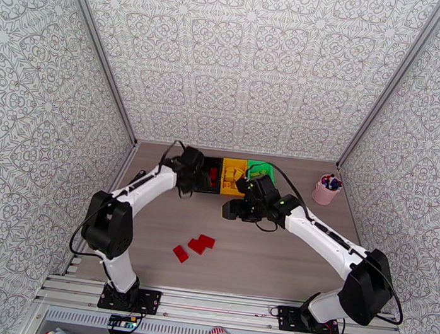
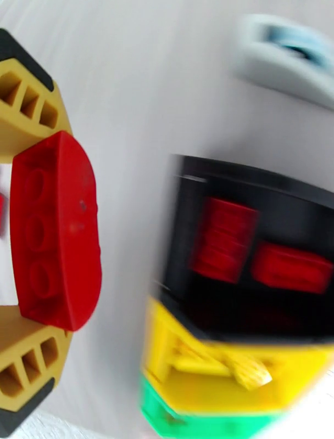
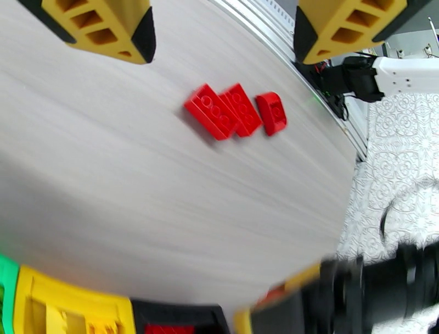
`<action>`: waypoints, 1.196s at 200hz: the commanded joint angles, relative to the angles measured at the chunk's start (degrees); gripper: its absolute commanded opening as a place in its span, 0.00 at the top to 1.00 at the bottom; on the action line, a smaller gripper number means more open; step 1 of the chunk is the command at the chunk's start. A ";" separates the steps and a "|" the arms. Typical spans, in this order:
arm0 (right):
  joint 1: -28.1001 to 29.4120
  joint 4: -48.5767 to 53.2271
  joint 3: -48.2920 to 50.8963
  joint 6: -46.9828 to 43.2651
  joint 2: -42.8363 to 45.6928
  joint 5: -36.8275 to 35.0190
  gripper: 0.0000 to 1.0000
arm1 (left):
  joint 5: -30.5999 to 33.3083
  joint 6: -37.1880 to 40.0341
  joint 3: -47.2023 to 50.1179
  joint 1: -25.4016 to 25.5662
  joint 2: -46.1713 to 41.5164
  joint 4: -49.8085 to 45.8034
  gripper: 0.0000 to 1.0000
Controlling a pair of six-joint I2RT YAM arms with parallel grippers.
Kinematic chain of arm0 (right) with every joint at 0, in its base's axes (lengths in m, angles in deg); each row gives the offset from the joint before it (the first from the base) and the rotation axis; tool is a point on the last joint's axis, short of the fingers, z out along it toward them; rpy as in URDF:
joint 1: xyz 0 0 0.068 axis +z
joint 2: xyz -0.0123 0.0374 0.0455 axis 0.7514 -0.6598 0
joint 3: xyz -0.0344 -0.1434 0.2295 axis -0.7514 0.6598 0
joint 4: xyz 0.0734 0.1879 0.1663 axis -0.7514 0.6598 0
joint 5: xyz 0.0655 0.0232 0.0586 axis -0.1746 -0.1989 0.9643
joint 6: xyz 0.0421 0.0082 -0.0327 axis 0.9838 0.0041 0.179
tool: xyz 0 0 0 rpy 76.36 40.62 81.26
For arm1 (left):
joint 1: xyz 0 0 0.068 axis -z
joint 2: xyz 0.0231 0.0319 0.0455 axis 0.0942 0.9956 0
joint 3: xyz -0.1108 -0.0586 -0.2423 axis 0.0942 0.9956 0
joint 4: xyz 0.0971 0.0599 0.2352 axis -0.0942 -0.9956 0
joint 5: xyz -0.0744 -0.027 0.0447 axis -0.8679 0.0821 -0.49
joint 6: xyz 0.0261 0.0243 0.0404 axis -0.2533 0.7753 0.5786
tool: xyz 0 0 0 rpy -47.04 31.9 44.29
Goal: Sort the legos into containers by color
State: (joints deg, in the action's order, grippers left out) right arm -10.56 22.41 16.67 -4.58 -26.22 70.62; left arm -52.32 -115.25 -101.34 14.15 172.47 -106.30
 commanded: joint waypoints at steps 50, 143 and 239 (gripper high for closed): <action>-0.79 4.38 -1.48 -1.26 1.69 -2.91 0.29 | -3.12 4.18 -15.11 -1.07 10.58 -6.51 0.15; -0.81 4.04 6.78 -2.27 6.27 -4.37 0.25 | 0.68 5.22 14.25 5.95 -10.56 -0.43 0.07; -0.80 3.51 22.97 1.59 20.30 -5.64 0.22 | 3.69 6.86 32.13 22.79 -14.29 4.93 0.01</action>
State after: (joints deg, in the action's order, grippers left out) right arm -10.94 25.69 36.54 -4.82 -9.35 66.12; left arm -50.05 -109.57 -69.82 36.07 156.91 -104.16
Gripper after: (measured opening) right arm 0.782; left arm 0.993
